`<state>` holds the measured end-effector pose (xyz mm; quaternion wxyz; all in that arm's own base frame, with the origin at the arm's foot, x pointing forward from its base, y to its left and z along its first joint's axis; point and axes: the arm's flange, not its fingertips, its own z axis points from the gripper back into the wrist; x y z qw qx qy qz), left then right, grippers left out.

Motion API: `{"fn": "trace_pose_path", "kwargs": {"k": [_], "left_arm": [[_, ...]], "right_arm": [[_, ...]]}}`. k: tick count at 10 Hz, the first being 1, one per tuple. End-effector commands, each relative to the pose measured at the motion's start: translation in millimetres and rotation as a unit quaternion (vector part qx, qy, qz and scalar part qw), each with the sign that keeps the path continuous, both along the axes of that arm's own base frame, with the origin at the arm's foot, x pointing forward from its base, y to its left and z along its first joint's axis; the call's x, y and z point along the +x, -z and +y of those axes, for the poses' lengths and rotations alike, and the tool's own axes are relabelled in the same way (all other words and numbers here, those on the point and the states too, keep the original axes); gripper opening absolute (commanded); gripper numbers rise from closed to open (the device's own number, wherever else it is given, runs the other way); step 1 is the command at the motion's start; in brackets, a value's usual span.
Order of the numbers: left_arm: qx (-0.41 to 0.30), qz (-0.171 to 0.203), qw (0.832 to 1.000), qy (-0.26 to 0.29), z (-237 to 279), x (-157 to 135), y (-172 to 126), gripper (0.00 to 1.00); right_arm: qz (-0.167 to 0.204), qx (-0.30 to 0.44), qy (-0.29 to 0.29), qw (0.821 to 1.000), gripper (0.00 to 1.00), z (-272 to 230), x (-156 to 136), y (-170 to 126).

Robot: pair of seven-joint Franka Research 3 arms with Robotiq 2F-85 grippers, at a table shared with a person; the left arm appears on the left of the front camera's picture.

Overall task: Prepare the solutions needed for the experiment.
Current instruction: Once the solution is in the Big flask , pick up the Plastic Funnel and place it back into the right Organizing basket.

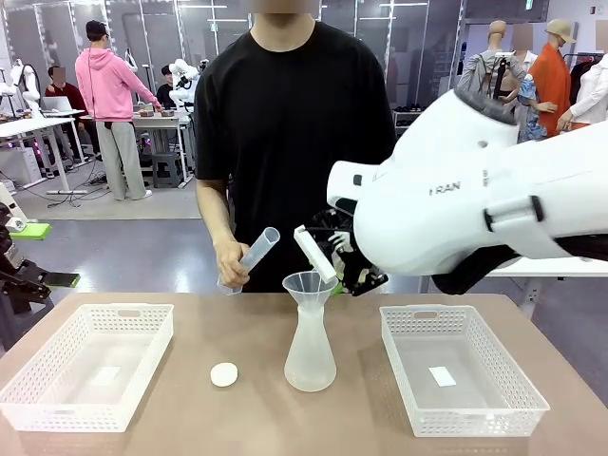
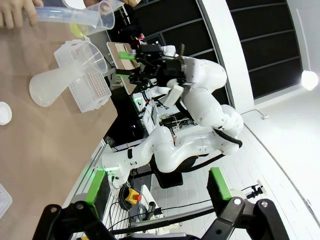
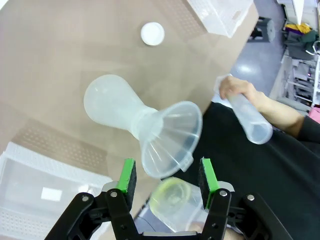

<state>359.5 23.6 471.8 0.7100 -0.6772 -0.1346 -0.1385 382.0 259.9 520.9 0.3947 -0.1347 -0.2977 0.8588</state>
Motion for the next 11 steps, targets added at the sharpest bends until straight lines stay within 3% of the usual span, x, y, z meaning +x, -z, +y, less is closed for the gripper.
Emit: {"fn": "trace_pose_path", "kwargs": {"k": [1, 3, 5, 6, 8, 9, 10, 11], "left_arm": [[-0.002, -0.002, 1.000, 0.005, 0.1, -0.8, -1.8, 1.00], [-0.002, -0.002, 1.000, 0.005, 0.1, -0.8, -1.8, 1.00], [-0.002, -0.002, 1.000, 0.005, 0.1, -0.8, -1.8, 1.00], [-0.002, -0.002, 1.000, 0.005, 0.1, -0.8, -1.8, 1.00], [-0.002, -0.002, 1.000, 0.005, 0.1, -0.8, -1.8, 1.00], [-0.002, -0.002, 1.000, 0.005, 0.1, -0.8, -1.8, 1.00], [-0.002, -0.002, 1.000, 0.005, 0.1, -0.8, -1.8, 1.00], [-0.002, -0.002, 1.000, 0.005, 0.1, -0.8, -1.8, 1.00]], "right_arm": [[-0.015, -0.002, 0.023, 1.000, 0.64, -8.3, -26.7, -29.0], [0.015, 0.025, 0.068, 0.997, 0.64, -38.3, -42.3, -50.0], [0.090, 0.063, 0.154, 0.982, 0.64, -87.7, -56.6, -55.8], [0.142, 0.110, 0.232, 0.956, 0.64, -110.3, -65.1, -57.4], [0.179, 0.173, 0.316, 0.915, 0.64, -135.8, -76.8, -57.6], [0.197, 0.184, 0.296, 0.916, 0.64, -138.1, -83.1, -57.6], [0.130, 0.089, 0.206, 0.966, 0.64, -129.5, -89.0, -58.5], [0.194, 0.147, 0.289, 0.926, 0.64, -146.5, -72.0, -58.4]]}}
